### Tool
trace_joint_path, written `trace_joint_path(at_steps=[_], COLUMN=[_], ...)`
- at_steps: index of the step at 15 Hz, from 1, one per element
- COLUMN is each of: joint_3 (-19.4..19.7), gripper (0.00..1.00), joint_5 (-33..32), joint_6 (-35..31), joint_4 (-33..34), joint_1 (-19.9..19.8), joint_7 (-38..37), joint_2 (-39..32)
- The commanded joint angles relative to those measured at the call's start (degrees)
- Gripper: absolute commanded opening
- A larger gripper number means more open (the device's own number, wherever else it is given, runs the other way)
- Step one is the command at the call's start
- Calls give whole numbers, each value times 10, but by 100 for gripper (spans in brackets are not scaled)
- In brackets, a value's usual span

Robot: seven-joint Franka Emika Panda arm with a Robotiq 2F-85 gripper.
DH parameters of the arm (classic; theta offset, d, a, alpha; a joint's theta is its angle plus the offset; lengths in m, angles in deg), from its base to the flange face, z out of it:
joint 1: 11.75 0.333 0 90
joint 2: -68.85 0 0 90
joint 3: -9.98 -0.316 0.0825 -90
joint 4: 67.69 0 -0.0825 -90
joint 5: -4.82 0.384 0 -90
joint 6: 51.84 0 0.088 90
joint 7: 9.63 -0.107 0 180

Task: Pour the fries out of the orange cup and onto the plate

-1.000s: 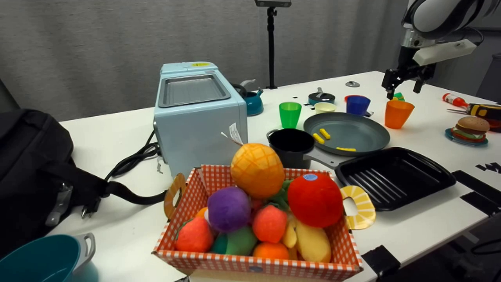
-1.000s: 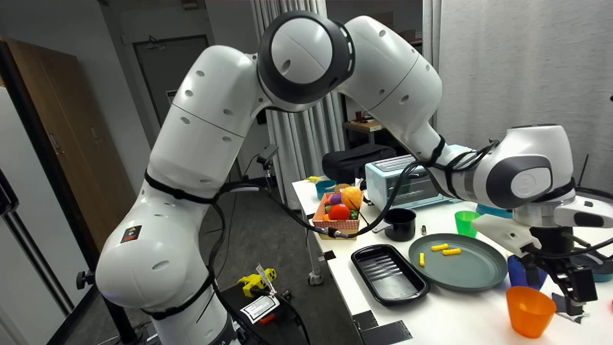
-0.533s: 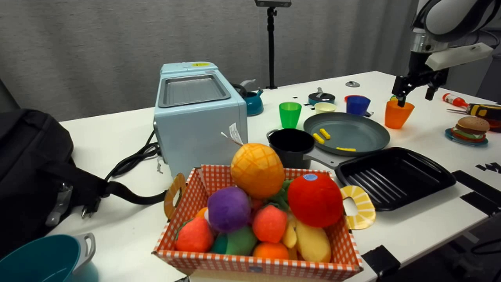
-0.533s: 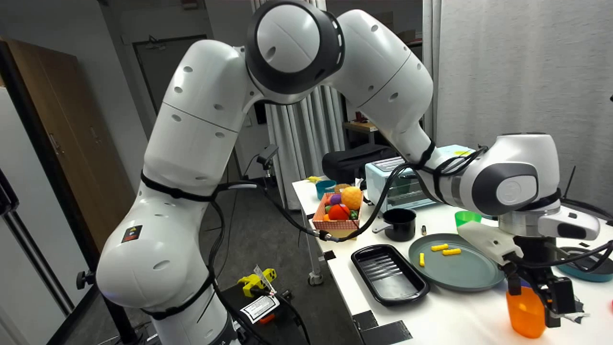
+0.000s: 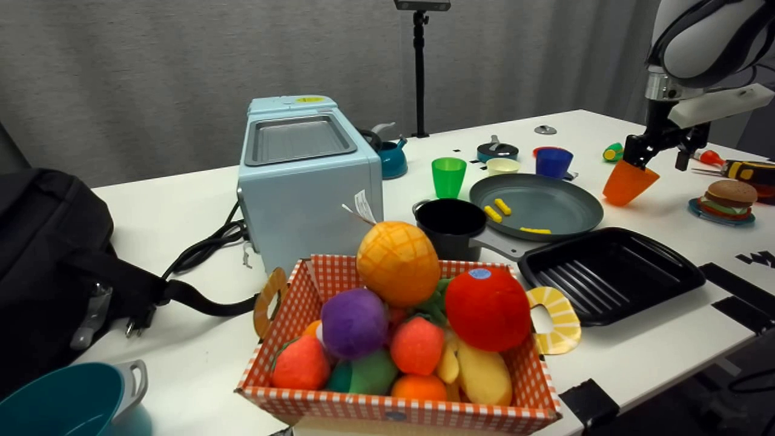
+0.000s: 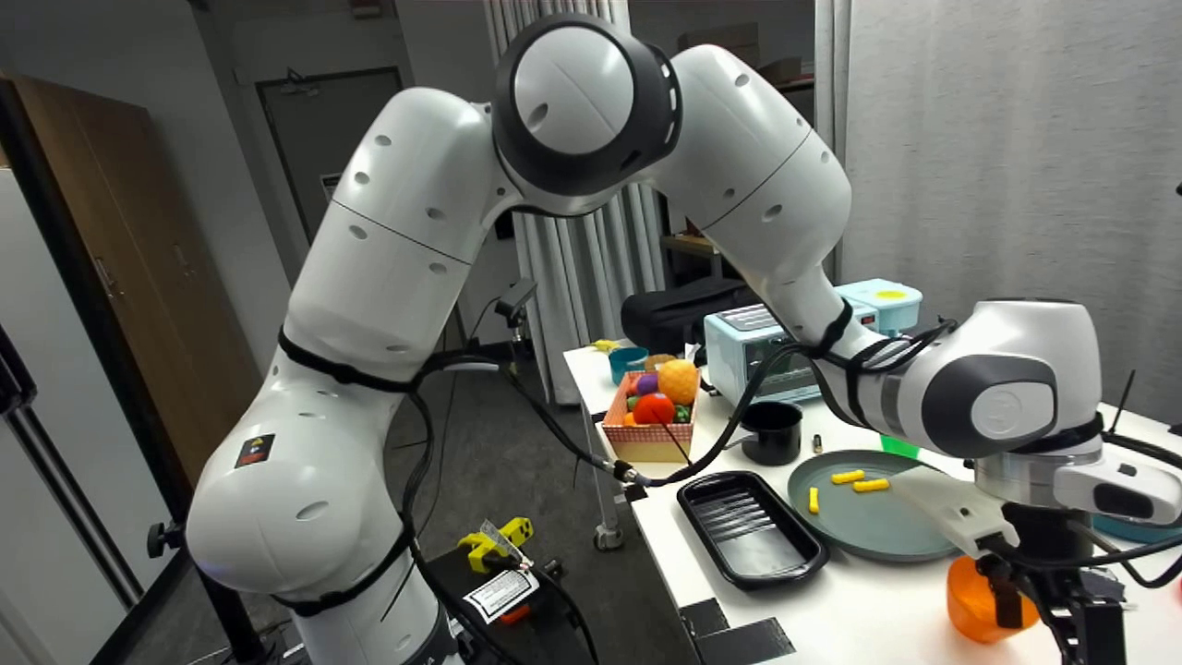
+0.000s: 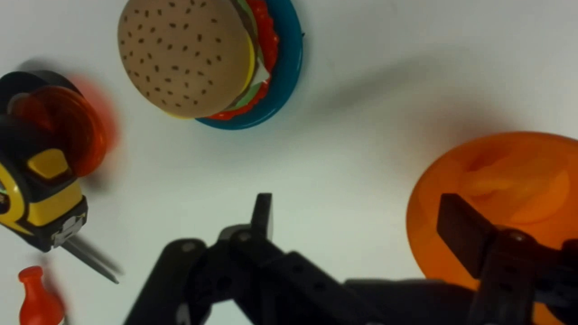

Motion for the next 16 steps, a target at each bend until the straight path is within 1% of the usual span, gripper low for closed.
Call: trace_joint_path(at_steps=[1, 4, 6, 7, 9, 10, 11, 12, 13, 14, 16], joint_3=[16, 18, 15, 15, 12, 12, 11, 10, 12, 17, 19], gripper=[63, 37, 24, 15, 1, 0, 2, 2, 0, 1, 0], joint_5=[-6, -3, 0, -1, -1, -1, -1, -1, -3, -7, -15], joint_6=[11, 12, 14, 13, 12, 11, 8, 8, 7, 6, -9], joint_4=[31, 38, 43, 46, 48, 50, 53, 57, 64, 73, 75], joint_1=[2, 2, 1, 2, 3, 3, 4, 4, 6, 9, 13], joint_7=[-17, -16, -16, -15, -11, -11, -11, -10, -13, -18, -12], joint_2=[-20, -21, -22, -23, -19, -17, -13, -13, -12, -12, 2])
